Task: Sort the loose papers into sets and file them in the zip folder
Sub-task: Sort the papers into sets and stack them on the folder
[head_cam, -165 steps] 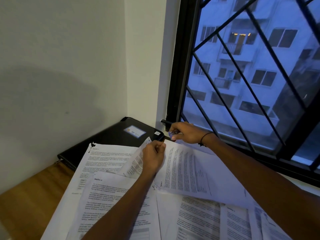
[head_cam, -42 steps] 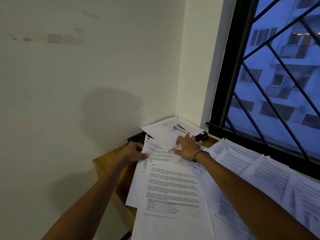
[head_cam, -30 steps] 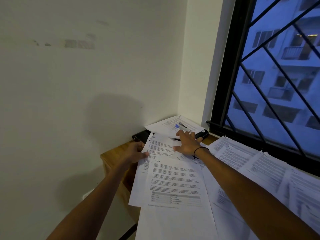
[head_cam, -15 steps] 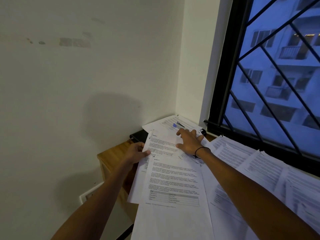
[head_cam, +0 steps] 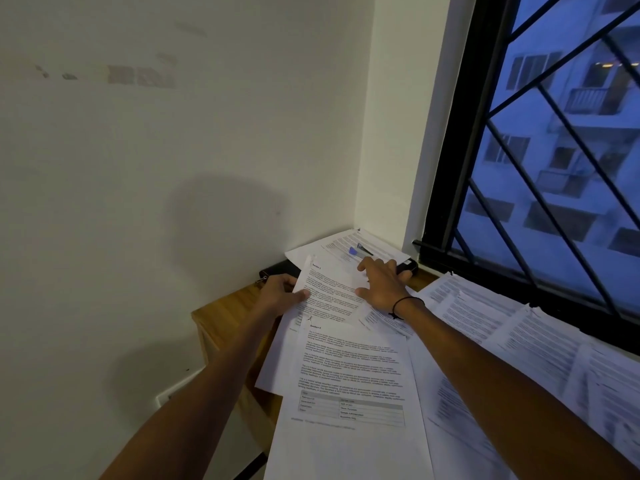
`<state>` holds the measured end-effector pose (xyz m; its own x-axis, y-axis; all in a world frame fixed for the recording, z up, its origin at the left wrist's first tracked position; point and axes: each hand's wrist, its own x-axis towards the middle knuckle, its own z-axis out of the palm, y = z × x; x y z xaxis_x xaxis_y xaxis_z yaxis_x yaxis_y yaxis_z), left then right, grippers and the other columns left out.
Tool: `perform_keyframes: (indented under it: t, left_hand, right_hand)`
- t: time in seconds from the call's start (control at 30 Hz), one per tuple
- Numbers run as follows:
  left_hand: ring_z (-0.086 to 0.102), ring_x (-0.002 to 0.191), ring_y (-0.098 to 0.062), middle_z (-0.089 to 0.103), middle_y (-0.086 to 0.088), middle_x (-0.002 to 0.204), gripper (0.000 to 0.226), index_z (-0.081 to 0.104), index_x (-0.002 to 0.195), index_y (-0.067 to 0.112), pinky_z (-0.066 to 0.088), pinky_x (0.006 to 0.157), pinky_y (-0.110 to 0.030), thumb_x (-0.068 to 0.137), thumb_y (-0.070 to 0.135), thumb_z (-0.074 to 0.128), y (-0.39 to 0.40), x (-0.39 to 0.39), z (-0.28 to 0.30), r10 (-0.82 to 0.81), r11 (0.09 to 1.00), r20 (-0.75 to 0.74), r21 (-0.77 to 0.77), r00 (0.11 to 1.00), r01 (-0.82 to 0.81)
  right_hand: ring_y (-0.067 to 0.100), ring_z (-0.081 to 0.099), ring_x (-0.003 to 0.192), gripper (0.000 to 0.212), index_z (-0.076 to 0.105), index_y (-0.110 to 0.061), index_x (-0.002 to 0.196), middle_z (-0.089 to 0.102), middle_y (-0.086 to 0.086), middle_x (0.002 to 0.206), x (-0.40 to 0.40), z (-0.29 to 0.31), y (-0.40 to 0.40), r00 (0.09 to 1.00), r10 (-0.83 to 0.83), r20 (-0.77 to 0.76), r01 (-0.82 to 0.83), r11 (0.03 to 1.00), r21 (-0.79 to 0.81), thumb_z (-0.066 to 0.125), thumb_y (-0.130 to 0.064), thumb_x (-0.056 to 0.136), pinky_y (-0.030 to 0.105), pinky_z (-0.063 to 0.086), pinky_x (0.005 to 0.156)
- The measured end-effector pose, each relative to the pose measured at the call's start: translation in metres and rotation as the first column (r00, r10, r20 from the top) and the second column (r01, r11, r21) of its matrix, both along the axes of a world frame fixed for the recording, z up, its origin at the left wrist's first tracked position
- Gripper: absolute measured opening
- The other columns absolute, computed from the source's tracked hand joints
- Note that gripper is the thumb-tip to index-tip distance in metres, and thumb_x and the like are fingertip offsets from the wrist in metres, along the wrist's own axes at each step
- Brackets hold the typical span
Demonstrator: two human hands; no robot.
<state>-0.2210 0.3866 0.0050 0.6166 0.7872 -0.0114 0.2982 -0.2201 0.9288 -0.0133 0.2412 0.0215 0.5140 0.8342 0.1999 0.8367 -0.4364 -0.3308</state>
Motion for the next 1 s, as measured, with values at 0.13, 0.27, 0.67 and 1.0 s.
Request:
perform_keyframes:
  t: [0.13,0.27,0.67,1.0]
  left_hand:
    - [0.068,0.090,-0.017,0.069,0.000,0.100,0.041,0.062,0.109,0.014,0.060,0.081,-0.040,0.081,0.031,0.086,-0.003,0.000,0.005,0.113,0.989,-0.020,0.093,0.993,-0.111]
    - [0.061,0.084,-0.012,0.064,0.004,0.093,0.041,0.058,0.110,0.017,0.045,0.064,-0.021,0.083,0.031,0.084,-0.010,0.004,0.015,0.225,0.926,0.046,0.300,0.973,-0.228]
    - [0.070,0.086,-0.017,0.074,0.002,0.095,0.025,0.068,0.104,0.025,0.060,0.085,-0.041,0.086,0.036,0.080,-0.053,0.088,0.032,-0.014,0.932,0.016,0.362,1.000,0.008]
    - [0.069,0.095,-0.018,0.075,0.000,0.098,0.013,0.069,0.094,0.027,0.056,0.090,-0.038,0.088,0.034,0.078,-0.105,0.153,0.027,-0.189,0.911,-0.043,0.365,0.981,0.192]
  right_hand:
    - [0.027,0.031,0.128,0.044,0.044,-0.029,0.127,0.051,0.002,0.133,0.003,-0.003,-0.002,1.000,0.004,0.007,-0.004,1.000,0.003,0.069,-0.032,0.092,0.054,0.028,0.101]
    - [0.026,0.032,0.124,0.034,0.046,-0.029,0.127,0.048,0.001,0.129,0.013,0.002,-0.015,1.000,-0.022,0.008,0.021,0.998,0.055,0.059,-0.022,0.097,0.052,0.028,0.100]
    - [0.024,0.037,0.119,0.027,0.053,-0.028,0.120,0.054,-0.001,0.123,0.066,0.014,-0.093,0.992,-0.125,-0.036,0.128,0.985,0.111,0.063,-0.026,0.095,0.041,0.023,0.089]
    - [0.025,0.037,0.125,0.025,0.053,-0.030,0.118,0.054,-0.001,0.129,0.080,0.006,-0.140,0.983,-0.183,-0.022,0.184,0.981,0.056,0.064,-0.034,0.097,0.050,0.025,0.102]
